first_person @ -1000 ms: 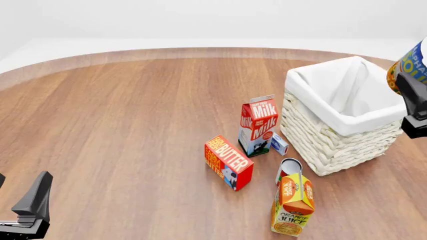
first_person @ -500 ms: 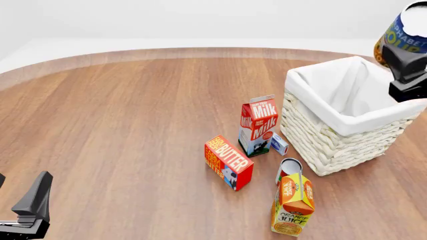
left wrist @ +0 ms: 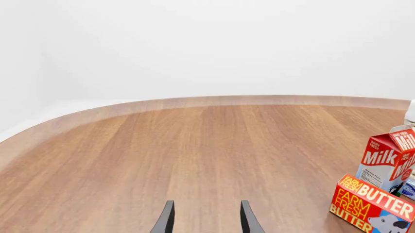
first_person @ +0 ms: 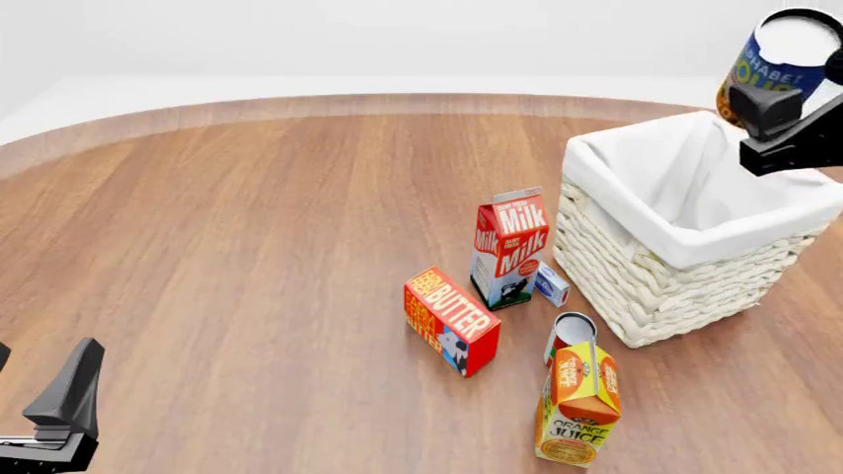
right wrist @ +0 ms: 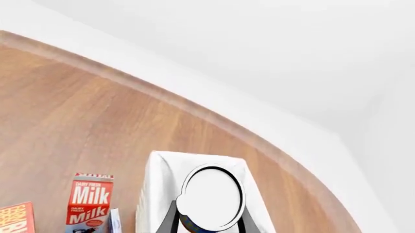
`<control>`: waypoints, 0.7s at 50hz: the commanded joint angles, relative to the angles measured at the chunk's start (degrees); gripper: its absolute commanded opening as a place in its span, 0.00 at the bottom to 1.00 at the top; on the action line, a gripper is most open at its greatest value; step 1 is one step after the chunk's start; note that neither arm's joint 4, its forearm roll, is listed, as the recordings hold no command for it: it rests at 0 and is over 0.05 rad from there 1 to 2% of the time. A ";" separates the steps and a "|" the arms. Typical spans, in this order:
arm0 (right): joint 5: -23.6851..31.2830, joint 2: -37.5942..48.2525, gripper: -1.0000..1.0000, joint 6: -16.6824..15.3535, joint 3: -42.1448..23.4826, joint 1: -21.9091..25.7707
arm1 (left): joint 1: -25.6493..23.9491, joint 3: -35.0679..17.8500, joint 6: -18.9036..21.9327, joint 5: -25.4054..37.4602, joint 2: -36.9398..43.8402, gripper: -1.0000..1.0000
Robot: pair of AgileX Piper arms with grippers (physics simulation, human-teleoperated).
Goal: Pick up the alphabet soup, and put it in the basket.
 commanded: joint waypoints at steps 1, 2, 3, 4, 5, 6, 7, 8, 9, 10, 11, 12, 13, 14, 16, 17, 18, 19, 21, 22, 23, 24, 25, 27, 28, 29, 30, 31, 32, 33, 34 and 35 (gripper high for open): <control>1.19 2.41 0.00 1.40 -2.02 -0.76 | 0.00 0.00 -0.01 0.00 -0.01 1.00; 1.40 2.72 0.00 1.42 -2.37 -0.94 | 0.00 0.00 0.00 0.00 0.00 1.00; 1.40 2.72 0.00 1.42 -2.38 -0.94 | 0.00 0.00 0.00 0.00 0.00 1.00; 1.65 3.09 0.00 1.38 -2.74 -1.03 | 0.00 0.00 0.00 0.00 0.00 1.00; 1.77 3.28 0.00 1.36 -2.90 -1.07 | 0.00 0.00 0.00 0.00 0.00 1.00; 1.91 3.57 0.00 1.18 -3.13 -1.18 | -0.01 0.00 -0.01 0.00 0.00 1.00; 2.05 3.75 0.00 1.21 -3.34 -1.15 | -0.01 0.00 0.00 0.00 0.01 1.00; 2.30 4.07 0.00 1.13 -3.64 -1.14 | 0.01 0.00 0.00 0.00 0.00 1.00; 2.33 4.26 0.00 1.05 -3.84 -1.23 | 0.00 0.00 0.01 0.00 0.01 1.00; 2.25 4.50 0.00 0.85 -4.05 -1.49 | -0.01 0.00 0.00 0.00 0.01 1.00; 2.27 4.80 0.00 0.55 -4.31 -1.52 | 0.00 0.00 0.00 0.00 0.00 1.00; 2.41 5.04 0.00 0.66 -4.63 -1.55 | 0.00 0.00 0.00 0.00 0.00 1.00; 2.48 5.32 0.00 0.54 -4.99 -1.60 | 0.01 0.00 -0.01 0.00 0.01 1.00; 2.58 5.70 0.00 0.48 -5.40 -1.63 | 0.00 0.00 0.00 0.00 0.01 1.00; 2.72 6.24 0.00 0.27 -5.75 -1.63 | -0.01 0.00 0.00 0.00 0.01 1.00; 2.90 6.53 0.00 0.31 -6.07 -1.55 | 0.00 0.00 0.01 0.00 0.01 1.00; 3.02 6.79 0.00 0.34 -6.32 -1.56 | 0.00 0.00 0.01 0.00 -0.01 1.00; 3.16 6.99 0.00 0.23 -6.47 -1.54 | 0.01 0.00 0.01 0.00 0.00 1.00; 3.80 7.64 0.00 0.47 -6.98 -1.31 | 0.00 0.00 0.01 0.00 -0.01 1.00; 3.86 7.78 0.00 0.43 -7.05 -1.29 | 0.00 0.00 0.01 0.00 -0.01 1.00; 3.96 8.05 0.00 0.43 -7.12 -1.37 | -0.01 0.00 0.00 0.00 -0.01 1.00; 3.78 8.18 0.00 0.26 -7.06 -1.47 | -0.01 0.00 0.00 0.00 0.00 1.00; 3.79 8.52 0.00 0.21 -6.88 -1.70 | -0.01 0.00 0.00 0.00 0.01 1.00; 3.83 8.82 0.00 0.33 -6.68 -1.85 | -0.01 0.00 0.00 0.00 -0.01 1.00; 3.80 8.98 0.00 0.25 -6.56 -1.88 | 0.00 0.00 0.01 0.00 0.01 1.00; 3.79 9.22 0.00 0.35 -6.58 -1.92 | -0.01 0.00 -0.01 0.00 0.00 1.00; 3.90 9.38 0.00 0.30 -6.53 -1.97 | 0.00 0.00 0.00 0.00 0.00 1.00; 3.99 9.48 0.00 0.24 -6.52 -2.00 | 0.00 0.00 -0.01 0.00 0.01 1.00; 4.11 9.61 0.00 0.27 -6.61 -2.00 | -0.01 0.00 -0.01 0.00 0.00 1.00; 4.20 9.84 0.00 0.22 -6.74 -2.07 | 0.01 0.00 0.00 0.00 0.01 1.00; 4.28 9.94 0.00 0.26 -6.86 -2.15 | 0.01 0.00 0.00 0.00 0.01 1.00; 4.38 10.06 0.00 0.28 -6.93 -2.27 | 0.00 0.00 0.00 0.00 -0.01 1.00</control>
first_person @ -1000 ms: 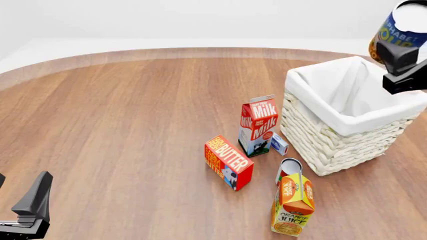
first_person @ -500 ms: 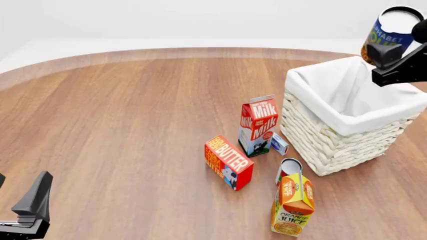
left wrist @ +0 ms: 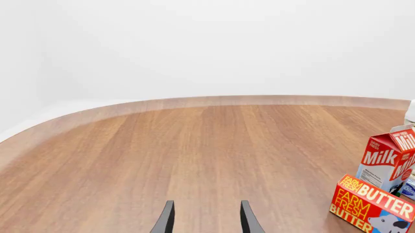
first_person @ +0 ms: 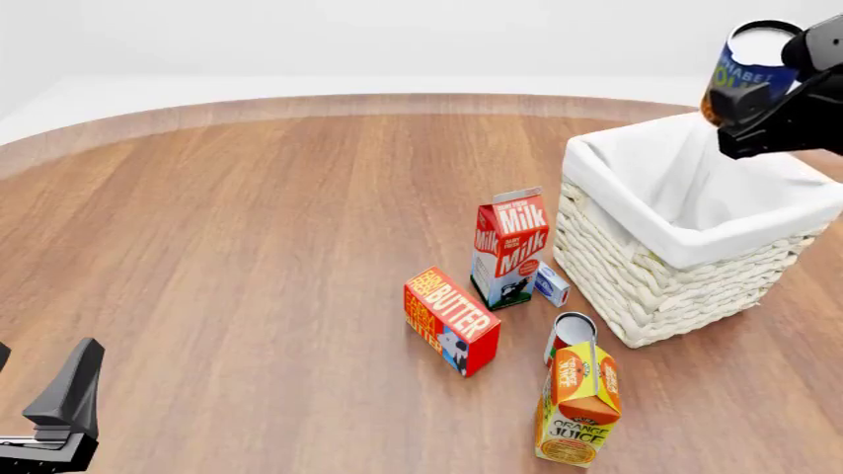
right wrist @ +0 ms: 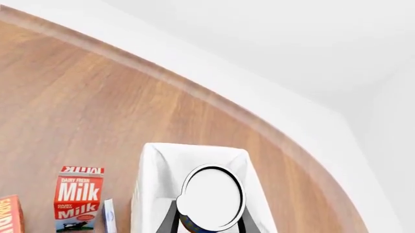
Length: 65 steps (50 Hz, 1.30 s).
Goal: Pick up the alphabet soup, and put it in the basket.
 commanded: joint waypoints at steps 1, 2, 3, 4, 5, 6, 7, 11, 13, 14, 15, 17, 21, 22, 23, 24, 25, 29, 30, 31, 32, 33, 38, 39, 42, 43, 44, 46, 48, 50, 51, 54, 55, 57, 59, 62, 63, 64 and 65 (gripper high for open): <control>0.66 1.82 0.00 1.19 -1.17 -0.51 | -0.01 0.00 0.01 0.00 0.00 1.00; 0.62 1.88 0.00 1.05 -1.10 -0.48 | 0.01 0.00 0.01 0.00 0.01 1.00; 0.58 2.04 0.00 1.14 -1.33 -0.65 | 0.00 0.00 0.00 0.00 -0.01 1.00; 0.52 2.21 0.00 1.12 -1.42 -0.68 | 0.00 0.00 0.01 0.00 0.00 1.00; 0.55 2.61 0.00 0.87 -1.38 -0.78 | -0.02 0.00 0.02 0.00 0.02 1.00; 0.59 2.77 0.00 0.56 -1.31 -0.84 | 0.01 0.00 0.00 0.00 0.00 1.00; 0.71 2.93 0.00 0.58 -1.48 -0.89 | 0.01 0.00 0.01 0.00 0.01 1.00; 1.00 3.72 0.00 0.58 -2.38 -1.20 | 0.00 0.00 0.00 0.00 0.00 1.00; 1.12 4.15 0.00 0.46 -2.55 -1.10 | 0.00 0.00 0.01 0.00 0.00 1.00; 1.16 4.27 0.00 0.46 -2.59 -0.96 | 0.00 0.00 0.00 0.00 0.00 1.00; 1.19 4.52 0.00 0.57 -2.75 -0.88 | 0.00 0.00 -0.01 0.00 0.00 1.00; 1.29 5.07 0.00 0.44 -2.86 -0.83 | 0.00 0.00 -0.01 0.00 0.00 1.00; 1.62 5.96 0.00 0.45 -3.76 -0.94 | 0.01 0.00 -0.01 0.00 0.01 1.00; 1.72 6.30 0.00 0.51 -4.03 -0.94 | 0.00 0.00 0.01 0.00 0.00 1.00; 1.71 6.53 0.00 0.45 -4.15 -0.97 | 0.00 0.00 0.00 0.00 0.00 1.00; 1.73 6.77 0.00 0.49 -4.35 -1.03 | 0.00 0.00 -0.01 0.00 0.00 1.00; 1.83 7.09 0.00 0.58 -4.56 -1.02 | 0.00 0.00 0.01 0.00 0.00 1.00; 2.03 8.15 0.00 0.56 -4.73 -0.95 | 0.00 0.00 0.01 0.00 0.00 1.00; 2.19 8.35 0.00 0.19 -4.52 -0.89 | -0.01 0.00 0.01 0.00 0.00 1.00; 2.30 8.37 0.00 -0.15 -4.21 -0.74 | 0.00 0.00 -0.01 0.00 0.00 1.00; 2.33 8.37 0.00 -0.09 -4.13 -0.74 | 0.01 0.00 -0.01 0.00 0.00 1.00; 2.31 8.48 0.00 0.07 -4.05 -0.86 | 0.00 0.00 -0.01 0.00 0.00 1.00; 2.22 9.30 0.00 -0.53 -3.46 -1.66 | -0.01 0.00 0.01 0.00 0.01 1.00; 2.34 9.48 0.00 -0.56 -3.61 -1.63 | -0.01 0.00 0.00 0.00 0.00 1.00; 2.64 10.02 0.00 -0.73 -4.14 -1.58 | 0.01 0.00 0.00 0.00 0.00 1.00; 2.65 10.22 0.00 -0.75 -4.30 -1.64 | 0.01 0.00 0.00 0.00 0.00 1.00; 2.61 10.50 0.00 -0.94 -4.42 -1.70 | 0.00 0.00 0.01 0.00 0.00 1.00; 2.70 10.91 0.00 -1.06 -4.52 -1.66 | 0.00 0.00 -0.01 0.00 0.00 1.00; 2.76 11.19 0.00 -1.20 -4.68 -1.68 | -0.01 0.00 0.00 0.00 0.01 1.00; 3.18 11.64 0.00 -1.40 -5.39 -1.66 | 0.01 0.00 0.00 0.00 -0.01 1.00; 3.39 11.94 0.00 -1.39 -5.94 -1.68 | 0.01 0.00 0.00 0.00 0.01 1.00; 4.75 13.15 0.00 -1.91 -7.89 -1.51 | 0.00 0.00 0.00 0.00 0.00 1.00; 5.00 13.35 0.00 -1.89 -8.24 -1.43 | -0.01 0.00 0.01 0.00 0.01 1.00; 5.17 13.86 0.00 -1.89 -8.80 -1.55 | 0.01 0.00 0.00 0.00 -0.01 1.00; 5.20 14.50 0.00 -2.14 -8.74 -1.88 | 0.00 0.00 0.00 0.00 0.01 1.00; 5.45 15.15 0.00 -1.91 -9.19 -2.19 | 0.00 0.00 0.00 0.00 0.00 1.00; 5.56 15.32 0.00 -1.90 -9.29 -2.34 | 0.00 0.00 0.00 0.00 0.00 1.00; 5.65 15.54 0.00 -1.82 -9.39 -2.44 | 0.00 0.00 0.01 0.00 0.00 1.00; 5.67 15.63 0.00 -1.77 -9.41 -2.59 | 0.00 0.00 0.01 0.00 -0.01 1.00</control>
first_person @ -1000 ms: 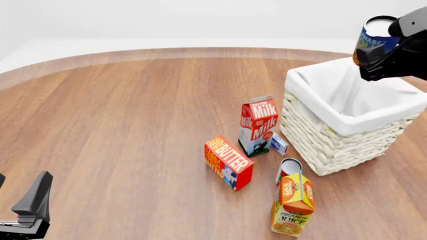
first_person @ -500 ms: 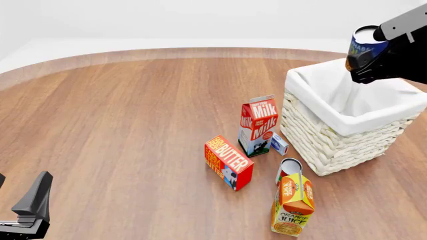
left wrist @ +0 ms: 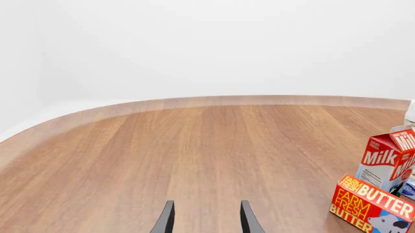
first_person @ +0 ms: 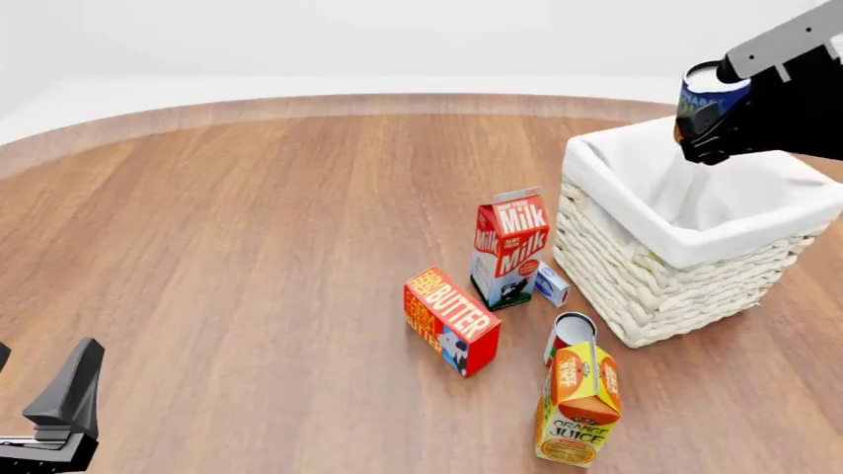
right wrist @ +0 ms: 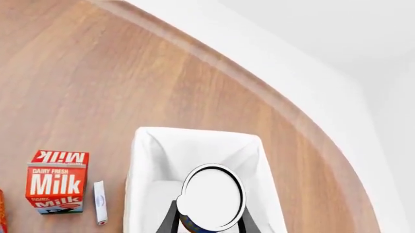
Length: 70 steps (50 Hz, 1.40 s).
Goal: Pick up the alphabet soup, and put it in the basket.
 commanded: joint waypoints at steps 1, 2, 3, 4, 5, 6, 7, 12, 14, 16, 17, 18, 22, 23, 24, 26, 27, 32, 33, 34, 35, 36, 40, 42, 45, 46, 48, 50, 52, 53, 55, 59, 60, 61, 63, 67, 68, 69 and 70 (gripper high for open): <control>1.00 2.20 0.00 1.13 -2.25 -0.95 | 0.00 0.00 -0.01 0.00 0.00 1.00; 1.07 2.34 0.00 1.02 -1.93 -1.09 | -0.01 0.00 -0.01 0.00 0.01 1.00; 1.00 2.44 0.00 1.10 -1.82 -1.22 | -0.01 0.00 -0.01 0.00 0.01 1.00; 1.00 2.54 0.00 1.19 -1.70 -1.36 | 0.01 0.00 0.01 0.00 0.00 1.00; 1.02 2.76 0.00 0.78 -1.24 -1.51 | 0.01 0.00 0.00 0.00 0.00 1.00; 1.02 2.85 0.00 0.83 -1.12 -1.72 | 0.00 0.00 -0.01 0.00 0.00 1.00; 1.17 2.89 0.00 1.08 -1.03 -1.67 | 0.00 0.00 -0.01 0.00 0.00 1.00; 1.19 3.27 0.00 0.53 -0.75 -2.15 | -0.01 0.00 0.01 0.00 0.00 1.00; 1.57 3.52 0.00 0.64 -0.72 -1.98 | 0.01 0.00 0.00 0.00 0.00 1.00; 1.54 3.81 0.00 0.44 -0.82 -2.20 | -0.01 0.00 -0.01 0.00 0.00 1.00; 1.62 4.02 0.00 0.50 -0.96 -2.26 | 0.00 0.00 0.00 0.00 0.00 1.00; 1.71 4.13 0.00 0.45 -0.96 -2.20 | 0.00 0.00 0.00 0.00 0.01 1.00; 1.91 5.07 0.00 0.28 -1.83 -2.86 | -0.01 0.00 0.01 0.00 0.00 1.00; 1.94 5.23 0.00 0.31 -1.99 -2.85 | 0.00 0.00 0.00 0.00 0.00 1.00; 1.97 5.39 0.00 0.30 -2.12 -2.85 | 0.00 0.00 0.00 0.00 0.01 1.00; 1.95 5.84 0.00 0.34 -2.44 -2.92 | 0.00 0.00 0.00 0.00 0.00 1.00; 1.92 6.10 0.00 0.33 -2.53 -2.92 | 0.01 0.00 0.00 0.00 0.00 1.00; 1.91 7.80 0.00 0.30 -3.38 -2.96 | -0.01 0.00 0.00 0.00 0.01 1.00; 1.83 8.02 0.00 0.29 -3.36 -2.96 | 0.00 0.00 0.00 0.00 0.01 1.00; 1.77 8.31 0.00 0.25 -3.31 -3.07 | -0.01 0.00 0.01 0.00 0.02 1.00; 1.69 8.67 0.00 0.08 -3.14 -3.21 | -0.01 0.00 0.01 0.00 0.02 1.00; 1.68 8.87 0.00 -0.05 -2.98 -3.23 | -0.01 0.00 0.00 0.00 0.00 1.00; 1.39 9.60 0.00 0.13 -2.89 -3.59 | 0.00 0.00 0.00 0.00 0.00 1.00; 1.13 10.03 0.00 0.10 -2.64 -3.76 | -0.01 0.00 0.01 0.00 0.01 1.00; 0.83 10.49 0.00 0.04 -2.19 -3.74 | 0.00 0.00 -0.02 0.00 -0.01 1.00; 0.62 10.93 0.00 0.01 -1.80 -3.77 | 0.00 0.00 0.00 0.00 0.00 1.00; 0.40 11.11 0.00 0.01 -1.56 -3.86 | -0.01 0.00 0.00 0.00 0.00 1.00; 0.30 11.37 0.00 -0.04 -1.10 -3.82 | -0.01 0.00 0.01 0.00 0.00 1.00; -0.05 11.68 0.00 -0.12 -1.18 -4.38 | 0.00 0.00 -0.01 0.00 0.00 1.00; -0.13 11.81 0.00 -0.13 -1.13 -4.40 | -0.01 0.00 0.00 0.00 0.01 1.00; -0.30 12.13 0.00 -0.02 -0.91 -4.34 | 0.00 0.00 0.01 0.00 0.00 1.00; -0.62 12.92 0.00 0.28 -1.20 -4.16 | 0.01 0.00 -0.01 0.00 0.00 1.00; -0.74 13.11 0.00 0.31 -1.19 -4.13 | -0.01 0.00 0.01 0.00 0.00 1.00; -0.81 13.29 0.00 0.35 -1.18 -4.06 | 0.00 0.00 0.00 0.00 -0.01 1.00; -1.05 13.74 0.00 0.20 -1.22 -4.07 | 0.00 0.00 0.01 0.00 0.00 1.00; -1.26 14.25 0.00 0.40 -1.20 -3.86 | -0.01 0.00 0.01 0.00 -0.01 1.00; -1.41 14.66 0.00 0.35 -1.22 -3.90 | 0.00 0.00 0.00 0.00 0.01 1.00; -1.48 14.82 0.00 0.36 -1.18 -3.83 | -0.01 0.00 0.01 0.00 0.00 1.00; -1.52 14.96 0.00 0.47 -1.25 -3.82 | 0.00 0.00 0.01 0.00 0.00 1.00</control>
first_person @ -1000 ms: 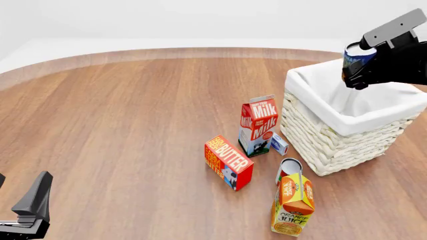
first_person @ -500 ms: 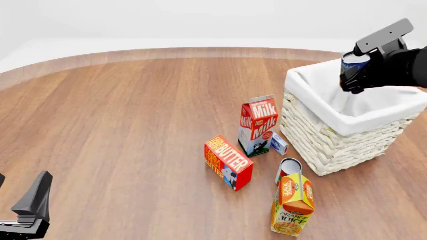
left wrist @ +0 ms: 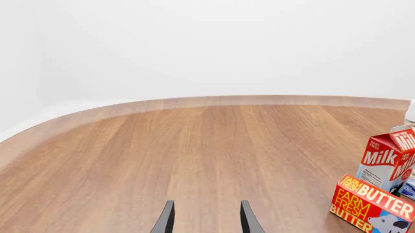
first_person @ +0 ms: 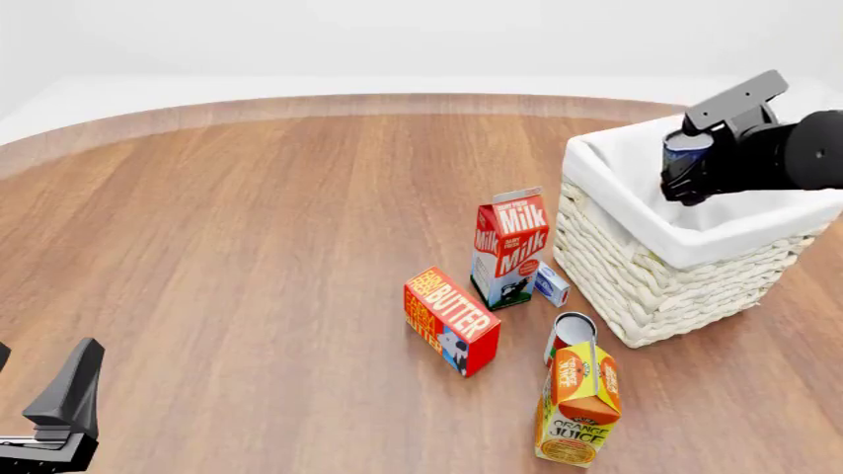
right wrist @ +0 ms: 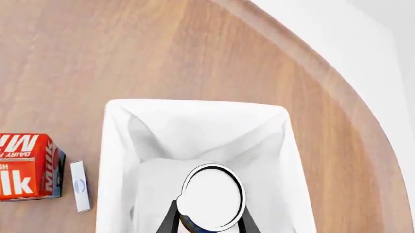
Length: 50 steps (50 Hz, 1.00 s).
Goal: Pick up the alphabet soup, and put it in the basket.
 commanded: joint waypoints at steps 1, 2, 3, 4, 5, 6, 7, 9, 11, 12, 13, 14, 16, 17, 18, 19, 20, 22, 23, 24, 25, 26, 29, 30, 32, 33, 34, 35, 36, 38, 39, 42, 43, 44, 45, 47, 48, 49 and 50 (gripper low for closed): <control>-1.12 1.77 0.00 1.51 -0.37 0.14 | 0.00 0.00 0.00 0.00 0.01 1.00; -1.24 2.13 0.00 1.38 -0.35 0.11 | 0.00 0.00 0.00 0.00 0.00 1.00; -1.27 2.31 0.00 1.33 -0.28 0.19 | -0.01 0.00 0.00 0.00 0.00 1.00; -1.26 2.47 0.00 1.46 -0.31 0.31 | 0.01 0.00 0.00 0.00 0.00 1.00; -1.30 2.91 0.00 1.56 -0.55 0.42 | 0.00 0.00 0.01 0.00 0.00 1.00; -1.33 3.14 0.00 1.59 -0.61 0.50 | 0.00 0.00 0.00 0.00 0.01 1.00; -1.41 3.34 0.00 1.45 -0.58 0.43 | 0.00 0.00 0.00 0.00 0.01 1.00; -1.46 3.66 0.00 1.39 -0.57 0.46 | -0.01 0.00 -0.02 0.00 0.00 1.00; -1.49 3.79 0.00 1.53 -0.61 0.48 | 0.00 0.00 0.00 0.00 0.00 1.00; -1.57 3.96 0.00 1.45 -0.56 0.42 | 0.00 0.00 -0.01 0.00 -0.01 1.00; -1.61 4.12 0.00 1.47 -0.63 0.36 | 0.01 0.00 -0.01 0.00 0.00 1.00; -1.63 4.27 0.00 1.43 -0.63 0.30 | 0.01 0.00 -0.02 0.00 0.00 1.00; -1.79 4.55 0.00 1.32 -0.57 0.18 | 0.00 0.00 0.00 0.00 0.02 1.00; -1.89 4.75 0.00 1.30 -0.51 0.14 | 0.00 0.00 0.00 0.00 0.01 1.00; -2.00 5.06 0.00 1.43 -0.44 0.18 | -0.01 0.00 0.00 0.00 0.00 1.00; -1.96 5.38 0.00 1.27 -0.26 0.21 | -0.01 0.00 -0.01 0.00 0.00 1.00; -2.05 5.54 0.00 1.10 -0.25 0.05 | 0.00 0.00 0.00 0.00 0.01 1.00; -2.08 5.73 0.00 1.21 -0.53 -0.09 | 0.00 0.00 -0.01 0.00 0.01 1.00; -2.15 5.81 0.00 1.13 -0.47 -0.17 | 0.00 0.00 -0.01 0.00 0.01 1.00; -2.19 5.96 0.00 1.04 -0.46 -0.33 | 0.00 0.00 -0.01 0.00 0.01 1.00; -2.21 6.19 0.00 0.73 -0.31 -0.50 | 0.01 0.00 -0.01 0.00 0.00 1.00; -2.16 6.26 0.00 0.78 -0.18 -0.54 | 0.01 0.00 0.00 0.00 0.00 1.00; -2.17 6.29 0.00 0.84 -0.18 -0.73 | 0.01 0.00 -0.01 0.00 0.00 1.00; -2.21 6.31 0.00 0.82 -0.14 -0.78 | 0.00 0.00 0.00 0.00 0.01 1.00; -2.42 6.39 0.00 0.95 -0.53 -1.16 | 0.00 0.00 0.00 0.00 0.01 1.00; -2.52 6.56 0.00 0.97 -0.88 -1.59 | 0.00 0.00 0.01 0.00 -0.01 1.00; -2.62 6.67 0.00 0.96 -1.19 -1.92 | -0.01 0.00 -0.01 0.00 0.00 1.00; -2.78 6.53 0.00 0.82 -1.19 -2.01 | 0.01 0.00 -0.01 0.00 0.00 1.00; -2.50 6.60 1.00 1.11 -1.33 -1.84 | -0.01 0.00 0.00 0.00 0.00 1.00; -2.37 6.47 1.00 1.22 -1.51 -1.87 | 0.00 0.00 0.00 0.00 0.00 1.00; -2.19 6.39 1.00 1.85 -1.89 -1.95 | 0.00 0.00 0.00 0.00 0.00 1.00; -2.25 6.26 1.00 1.61 -2.12 -2.18 | 0.02 0.00 0.00 0.00 -0.01 1.00; -2.16 6.18 1.00 1.74 -2.26 -2.22 | -0.01 0.00 -0.01 0.00 -0.01 1.00; -2.11 6.01 1.00 1.87 -2.33 -2.14 | 0.00 0.00 0.00 0.00 0.00 1.00; -2.11 5.95 1.00 1.91 -2.39 -2.19 | 0.01 0.00 0.00 0.00 0.00 1.00; -2.20 5.85 1.00 1.86 -2.29 -2.22 | 0.00 0.00 0.01 0.00 -0.01 1.00; -2.18 5.80 1.00 1.89 -2.28 -2.17 | 0.00 0.00 0.00 0.00 0.01 1.00; -2.12 5.71 1.00 2.05 -2.39 -2.13 | 0.00 0.00 -0.01 0.00 -0.01 1.00; -2.07 5.60 1.00 2.16 -2.42 -2.04 | 0.01 0.00 -0.01 0.00 0.01 1.00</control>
